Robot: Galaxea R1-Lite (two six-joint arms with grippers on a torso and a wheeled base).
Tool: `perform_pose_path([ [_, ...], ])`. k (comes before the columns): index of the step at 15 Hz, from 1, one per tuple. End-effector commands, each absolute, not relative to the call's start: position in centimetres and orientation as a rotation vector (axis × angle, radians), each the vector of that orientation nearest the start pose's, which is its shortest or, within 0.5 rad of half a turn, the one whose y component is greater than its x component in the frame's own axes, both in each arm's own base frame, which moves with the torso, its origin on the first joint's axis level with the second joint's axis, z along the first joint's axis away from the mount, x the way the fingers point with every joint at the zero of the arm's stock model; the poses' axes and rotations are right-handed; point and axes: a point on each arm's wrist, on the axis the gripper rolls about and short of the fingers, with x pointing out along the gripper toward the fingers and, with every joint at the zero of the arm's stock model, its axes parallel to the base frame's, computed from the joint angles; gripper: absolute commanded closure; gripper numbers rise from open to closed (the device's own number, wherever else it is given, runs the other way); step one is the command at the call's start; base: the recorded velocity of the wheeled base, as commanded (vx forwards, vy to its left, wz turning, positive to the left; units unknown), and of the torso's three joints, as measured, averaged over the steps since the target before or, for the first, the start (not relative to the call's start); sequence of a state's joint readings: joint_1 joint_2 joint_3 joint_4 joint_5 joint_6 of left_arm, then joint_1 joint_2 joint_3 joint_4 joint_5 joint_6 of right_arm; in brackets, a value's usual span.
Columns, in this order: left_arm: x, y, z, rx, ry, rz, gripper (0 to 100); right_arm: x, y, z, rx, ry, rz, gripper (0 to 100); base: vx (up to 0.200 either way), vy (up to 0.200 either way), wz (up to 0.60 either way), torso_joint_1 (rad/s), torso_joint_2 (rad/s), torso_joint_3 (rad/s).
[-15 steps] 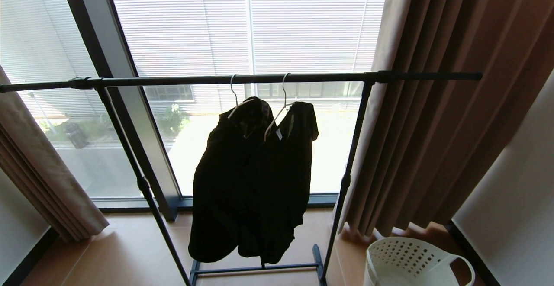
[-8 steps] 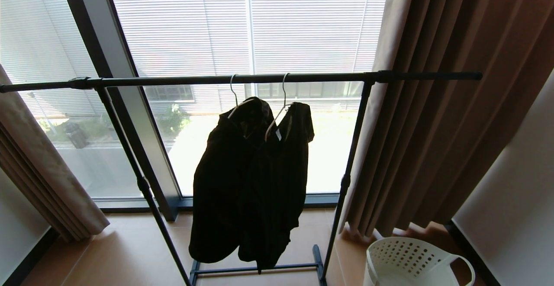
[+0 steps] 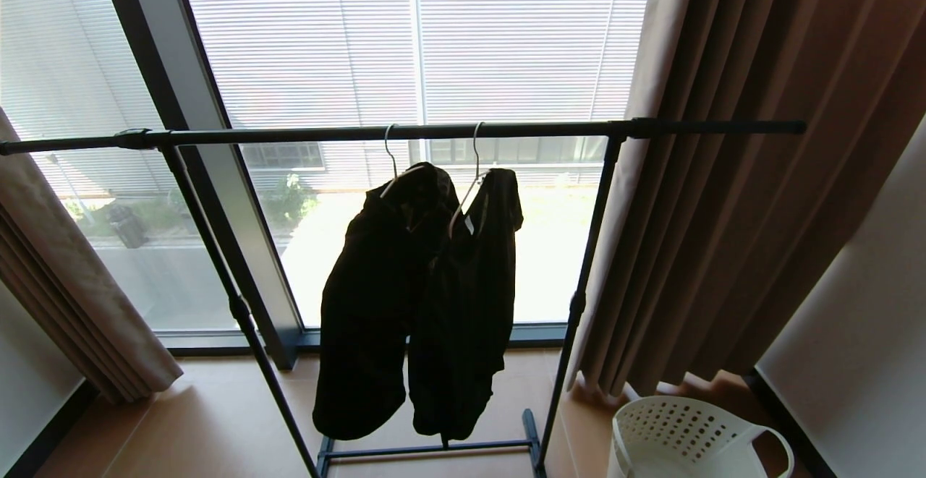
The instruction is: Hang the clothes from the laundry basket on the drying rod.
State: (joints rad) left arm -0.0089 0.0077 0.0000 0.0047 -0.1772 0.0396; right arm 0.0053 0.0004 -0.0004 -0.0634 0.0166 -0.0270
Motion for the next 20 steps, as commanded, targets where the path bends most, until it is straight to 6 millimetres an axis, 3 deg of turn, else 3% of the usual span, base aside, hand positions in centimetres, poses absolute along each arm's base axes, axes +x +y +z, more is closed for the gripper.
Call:
perform_pose_path([
  [1,-2.24,-0.38,7.53,0.037,0.012,-0.184,0,-2.30,0.02,8.21,-0.028,-0.065,0.022,0,0.000,0.000,0.00,0.000,0.00,0.000],
  [20,-2.24,-0.38,7.53,0.037,0.012,-0.184,0,-2.30,0.00,8.21,-0.009,-0.064,0.014,0,0.000,0.000,0.00,0.000,0.00,0.000],
])
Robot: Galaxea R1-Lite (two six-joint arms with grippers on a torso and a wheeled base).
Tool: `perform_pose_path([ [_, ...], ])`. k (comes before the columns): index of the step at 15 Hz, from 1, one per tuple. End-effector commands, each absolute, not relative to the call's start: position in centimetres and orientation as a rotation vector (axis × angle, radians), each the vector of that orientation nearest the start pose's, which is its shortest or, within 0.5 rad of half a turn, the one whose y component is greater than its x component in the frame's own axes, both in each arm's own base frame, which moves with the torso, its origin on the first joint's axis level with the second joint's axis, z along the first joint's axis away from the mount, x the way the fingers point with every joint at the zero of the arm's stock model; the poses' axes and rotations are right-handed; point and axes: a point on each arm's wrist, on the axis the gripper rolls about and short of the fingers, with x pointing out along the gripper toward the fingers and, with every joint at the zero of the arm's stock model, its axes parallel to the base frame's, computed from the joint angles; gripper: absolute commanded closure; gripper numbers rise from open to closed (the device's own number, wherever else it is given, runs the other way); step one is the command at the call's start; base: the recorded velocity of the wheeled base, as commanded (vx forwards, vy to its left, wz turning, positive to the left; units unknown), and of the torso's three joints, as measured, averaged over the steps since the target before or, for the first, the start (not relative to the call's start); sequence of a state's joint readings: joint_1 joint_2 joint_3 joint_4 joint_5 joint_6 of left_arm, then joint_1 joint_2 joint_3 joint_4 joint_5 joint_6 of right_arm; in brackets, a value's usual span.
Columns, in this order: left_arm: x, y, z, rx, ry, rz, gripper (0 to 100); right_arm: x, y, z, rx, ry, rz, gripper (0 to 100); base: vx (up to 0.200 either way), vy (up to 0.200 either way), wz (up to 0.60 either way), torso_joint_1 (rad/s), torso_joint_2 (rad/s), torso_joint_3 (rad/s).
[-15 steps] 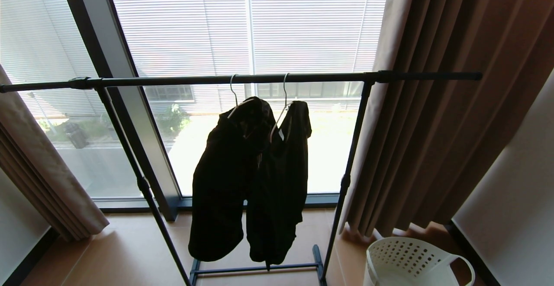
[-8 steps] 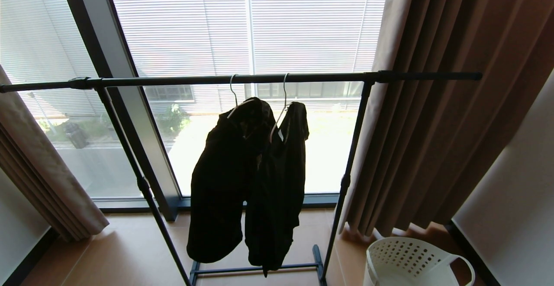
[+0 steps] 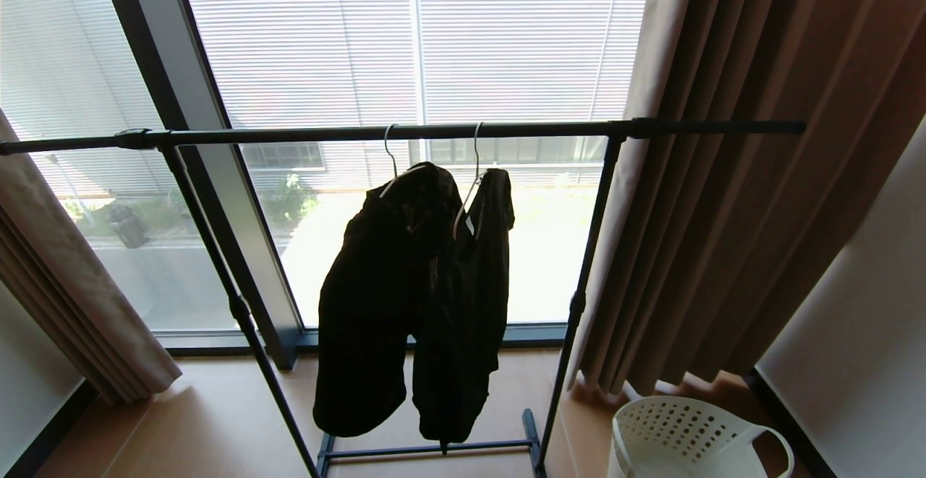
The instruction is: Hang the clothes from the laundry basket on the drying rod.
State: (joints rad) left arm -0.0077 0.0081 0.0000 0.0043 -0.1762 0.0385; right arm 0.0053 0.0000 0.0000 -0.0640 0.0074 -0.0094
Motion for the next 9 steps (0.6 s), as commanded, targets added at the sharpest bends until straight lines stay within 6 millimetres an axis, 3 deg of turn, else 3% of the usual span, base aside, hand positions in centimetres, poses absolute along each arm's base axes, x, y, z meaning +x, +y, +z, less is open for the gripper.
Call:
perform_pose_path([
  [1,-2.24,-0.38,7.53,0.037,0.012,-0.184,0,-2.30,0.00,8.21,-0.008,-0.064,0.014,0,0.000,0.000,0.00,0.000,0.00,0.000],
  [9,-2.24,-0.38,7.53,0.037,0.012,-0.183,0,-2.30,0.00,8.21,-0.005,-0.064,0.012,0,0.000,0.000,0.00,0.000,0.00,0.000],
])
